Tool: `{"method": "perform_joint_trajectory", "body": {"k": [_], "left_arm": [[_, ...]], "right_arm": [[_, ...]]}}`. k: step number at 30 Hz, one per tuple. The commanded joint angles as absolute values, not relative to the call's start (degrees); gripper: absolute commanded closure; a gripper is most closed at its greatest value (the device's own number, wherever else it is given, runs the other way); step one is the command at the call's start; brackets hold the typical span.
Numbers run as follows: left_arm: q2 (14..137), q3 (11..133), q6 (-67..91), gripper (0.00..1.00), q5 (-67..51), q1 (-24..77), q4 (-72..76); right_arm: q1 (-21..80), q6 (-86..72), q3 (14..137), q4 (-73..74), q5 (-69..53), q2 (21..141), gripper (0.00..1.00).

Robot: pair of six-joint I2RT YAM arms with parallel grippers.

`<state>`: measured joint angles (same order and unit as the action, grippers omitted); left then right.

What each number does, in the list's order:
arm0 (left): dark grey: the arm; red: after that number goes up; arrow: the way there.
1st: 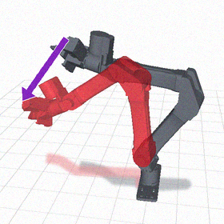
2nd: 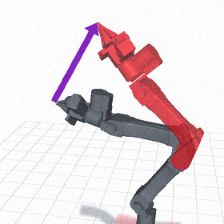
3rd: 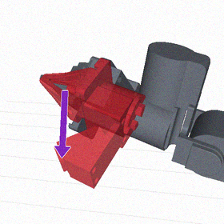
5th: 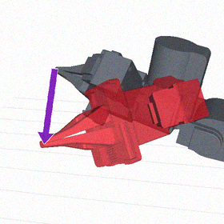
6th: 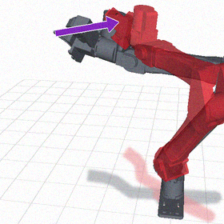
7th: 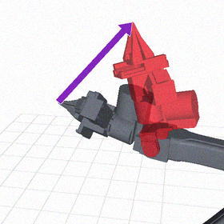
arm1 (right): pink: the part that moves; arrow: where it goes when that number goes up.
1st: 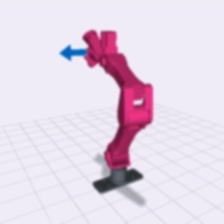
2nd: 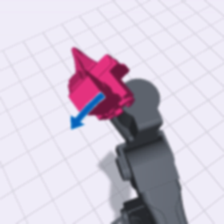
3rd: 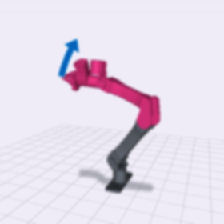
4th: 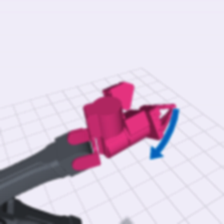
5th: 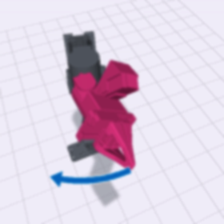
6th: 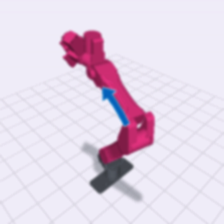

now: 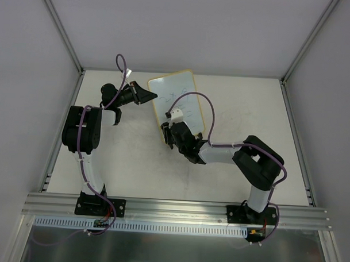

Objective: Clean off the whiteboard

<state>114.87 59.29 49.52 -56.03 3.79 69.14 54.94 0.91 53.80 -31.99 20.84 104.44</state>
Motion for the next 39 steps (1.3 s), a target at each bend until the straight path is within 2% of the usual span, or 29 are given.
{"method": "perform_joint_trajectory", "body": {"k": [1, 17, 26, 39], "left_arm": [[112.6, 58.5, 44.1, 1.00, -56.3, 4.7, 70.4], [112.3, 58.4, 44.7, 1.00, -57.0, 4.7, 71.5], [112.5, 58.5, 45.4, 1.00, -57.4, 4.7, 72.2], [112.3, 58.4, 45.4, 1.00, -57.7, 4.7, 72.3]], "right_arm": [[56.7, -4.6, 54.4, -31.5, 12.5, 107.6, 1.00], [51.4, -4.9, 46.8, -31.6, 18.1, 101.9, 1.00], [44.2, -4.0, 41.2, -31.6, 17.1, 95.4, 1.00], [32.9, -3.3, 42.1, -28.9, 13.4, 94.1, 1.00]]}}
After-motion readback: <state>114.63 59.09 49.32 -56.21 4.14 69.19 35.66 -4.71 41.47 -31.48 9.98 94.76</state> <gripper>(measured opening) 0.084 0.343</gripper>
